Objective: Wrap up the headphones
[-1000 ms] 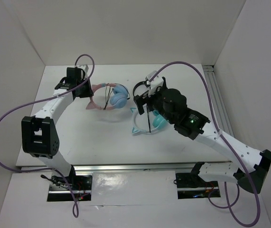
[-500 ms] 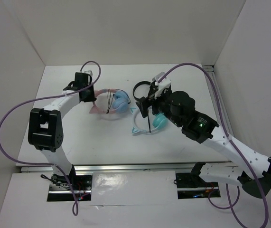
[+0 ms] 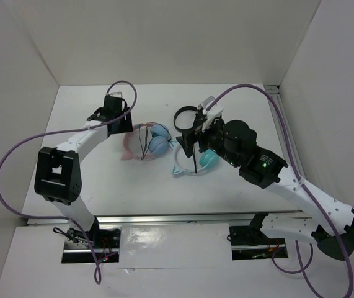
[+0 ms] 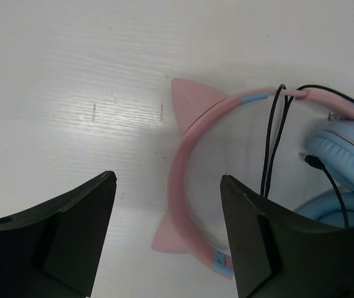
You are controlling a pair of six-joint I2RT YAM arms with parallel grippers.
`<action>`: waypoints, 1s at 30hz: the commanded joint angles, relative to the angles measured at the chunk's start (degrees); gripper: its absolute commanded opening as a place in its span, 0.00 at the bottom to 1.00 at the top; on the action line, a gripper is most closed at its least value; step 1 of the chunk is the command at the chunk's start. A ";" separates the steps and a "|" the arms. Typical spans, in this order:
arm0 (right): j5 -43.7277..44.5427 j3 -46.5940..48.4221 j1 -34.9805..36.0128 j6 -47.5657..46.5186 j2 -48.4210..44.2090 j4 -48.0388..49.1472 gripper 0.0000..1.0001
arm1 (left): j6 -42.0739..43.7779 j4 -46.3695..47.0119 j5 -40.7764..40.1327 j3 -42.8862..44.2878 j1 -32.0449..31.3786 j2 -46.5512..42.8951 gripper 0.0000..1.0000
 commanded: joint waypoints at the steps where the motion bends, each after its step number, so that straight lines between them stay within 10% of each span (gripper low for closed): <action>1: -1.07 1.57 0.96 0.61 -1.63 -0.78 1.00 | -0.97 0.41 -4.50 0.13 -0.20 -6.57 0.81; 6: 5.32 4.55 0.96 3.95 -1.63 -3.32 1.00 | -1.58 -2.40 -4.33 2.93 -2.30 -13.77 1.00; 12: 24.48 10.44 0.96 12.39 -1.63 -16.49 1.00 | -6.77 -19.44 0.95 9.89 -1.26 -25.61 1.00; 23: 27.23 15.81 0.96 16.70 -14.28 -32.84 1.00 | -6.07 -31.75 -1.94 10.50 -0.11 -62.26 1.00; 30: 30.92 16.95 0.96 18.37 -20.08 -37.95 1.00 | -4.93 -34.21 -3.88 11.81 -0.11 -69.51 1.00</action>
